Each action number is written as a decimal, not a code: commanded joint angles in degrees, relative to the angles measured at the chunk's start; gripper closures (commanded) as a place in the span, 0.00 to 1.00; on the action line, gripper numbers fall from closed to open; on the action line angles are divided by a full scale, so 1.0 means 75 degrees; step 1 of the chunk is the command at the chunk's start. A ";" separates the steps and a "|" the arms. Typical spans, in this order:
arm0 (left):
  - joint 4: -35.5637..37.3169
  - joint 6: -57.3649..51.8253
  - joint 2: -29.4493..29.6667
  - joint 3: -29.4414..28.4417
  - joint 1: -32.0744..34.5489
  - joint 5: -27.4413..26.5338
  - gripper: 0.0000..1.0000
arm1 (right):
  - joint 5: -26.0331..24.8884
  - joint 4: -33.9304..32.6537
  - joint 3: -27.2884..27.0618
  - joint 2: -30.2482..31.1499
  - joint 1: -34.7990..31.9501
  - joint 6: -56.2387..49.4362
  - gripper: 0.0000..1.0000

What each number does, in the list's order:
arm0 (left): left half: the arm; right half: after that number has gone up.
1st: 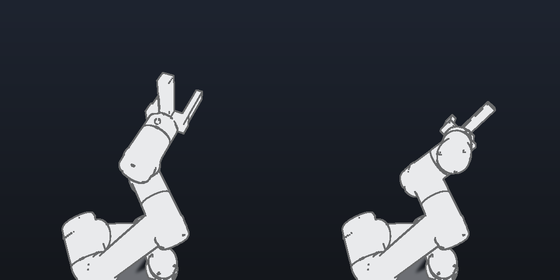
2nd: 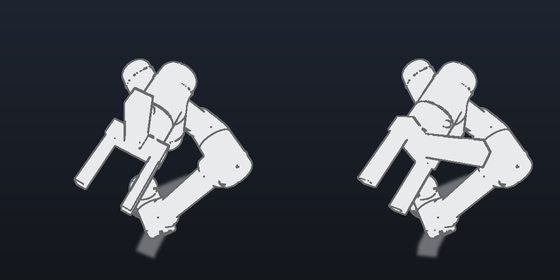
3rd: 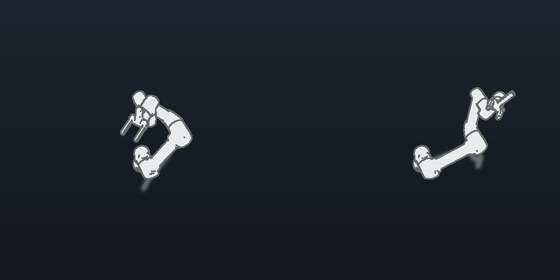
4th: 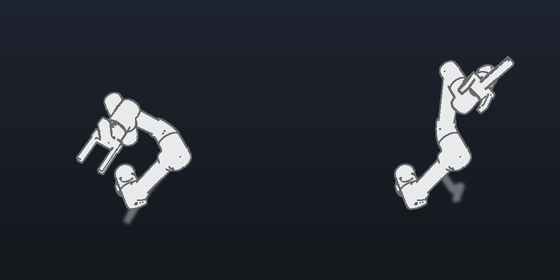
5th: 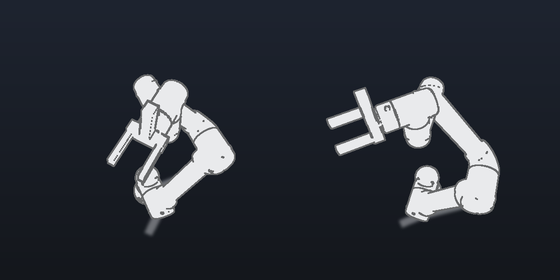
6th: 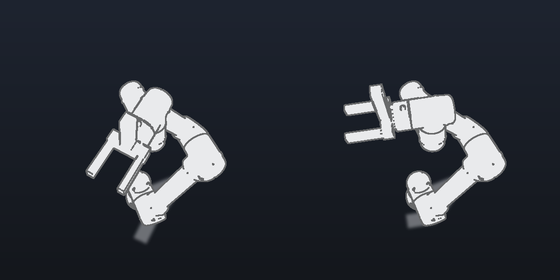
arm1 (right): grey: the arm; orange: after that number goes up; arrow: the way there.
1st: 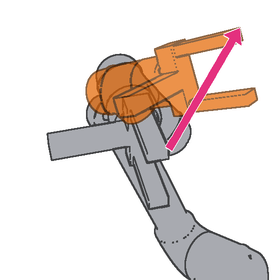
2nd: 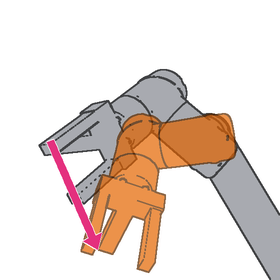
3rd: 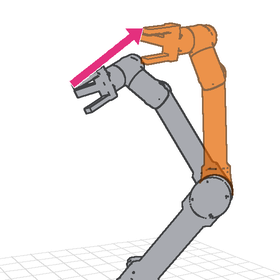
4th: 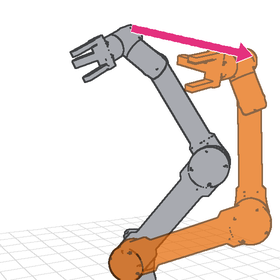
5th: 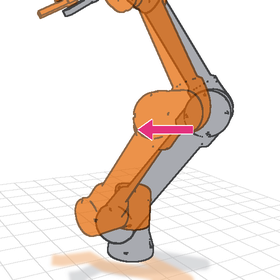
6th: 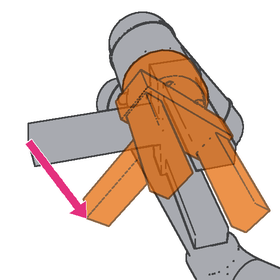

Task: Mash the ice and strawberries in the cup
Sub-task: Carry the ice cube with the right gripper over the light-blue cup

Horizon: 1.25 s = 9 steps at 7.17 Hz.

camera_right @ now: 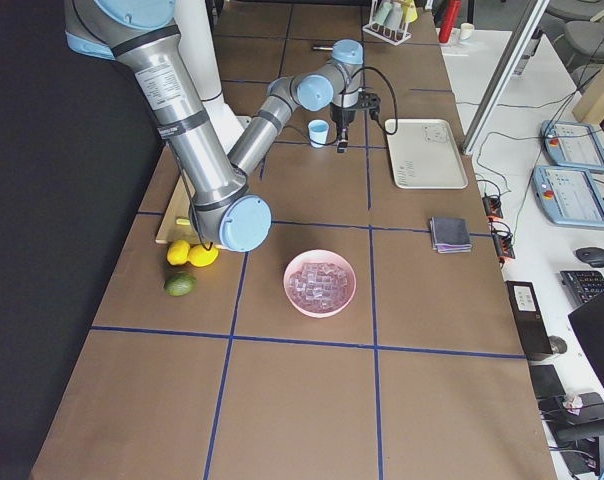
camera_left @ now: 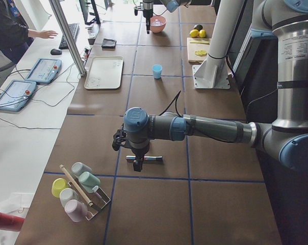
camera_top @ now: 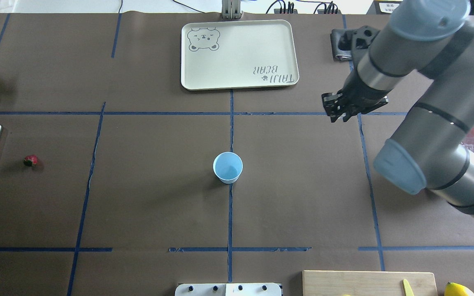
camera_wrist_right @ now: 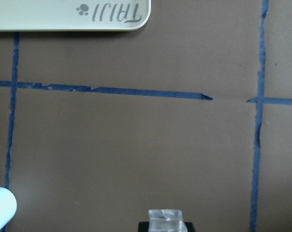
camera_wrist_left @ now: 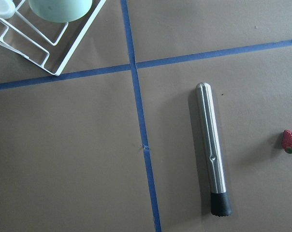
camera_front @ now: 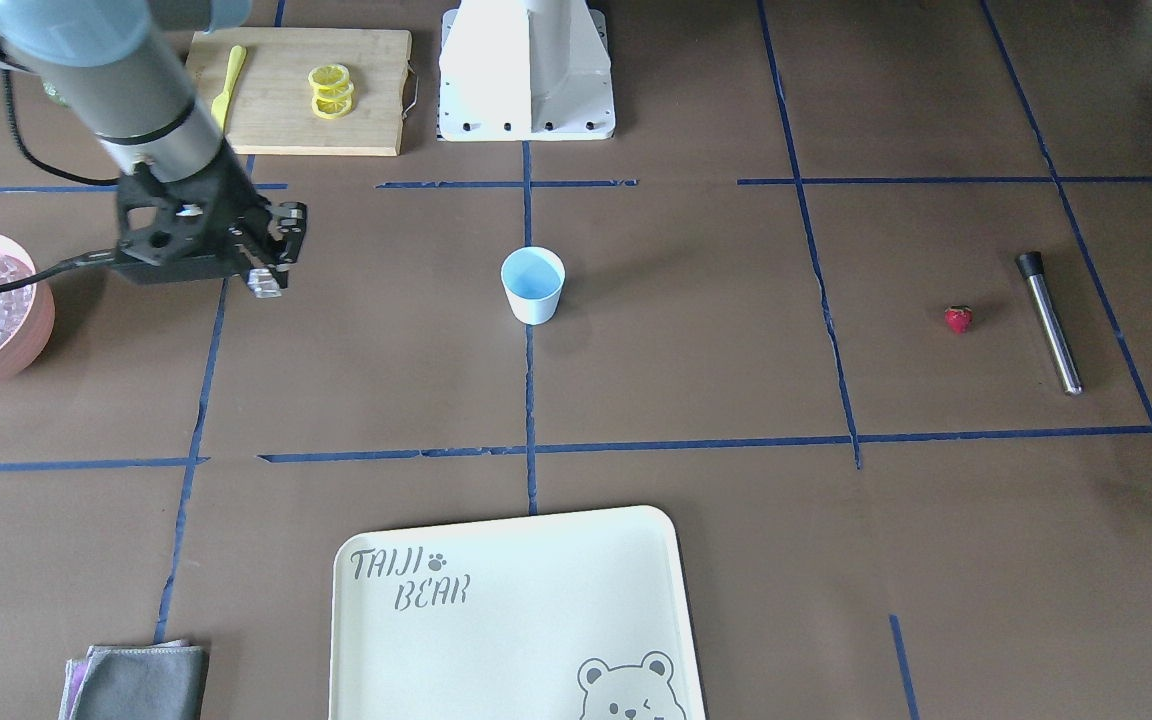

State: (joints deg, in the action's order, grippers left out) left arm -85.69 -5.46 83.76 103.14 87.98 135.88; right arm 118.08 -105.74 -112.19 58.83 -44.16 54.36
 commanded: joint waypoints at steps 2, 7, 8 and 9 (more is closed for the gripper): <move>0.0000 0.0001 0.0000 -0.0006 0.0000 0.0001 0.00 | -0.1536 -0.0035 0.1990 -0.2469 0.1782 0.2439 1.00; -0.0035 0.0001 0.0012 -0.0100 -0.0012 0.0001 0.00 | -0.1881 0.0352 0.3088 -0.3005 0.2431 0.2913 1.00; -0.0047 0.0001 0.0012 -0.0100 -0.0012 0.0012 0.00 | -0.1881 0.0364 0.3041 -0.2899 0.2431 0.2901 0.81; -0.0047 0.0001 0.0012 -0.0100 -0.0023 0.0012 0.00 | -0.2008 0.0375 0.2983 -0.2759 0.2431 0.2971 0.01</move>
State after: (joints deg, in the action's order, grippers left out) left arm -86.00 -5.45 83.84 102.41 87.86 135.94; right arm 103.77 -103.03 -89.36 36.96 -25.97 76.31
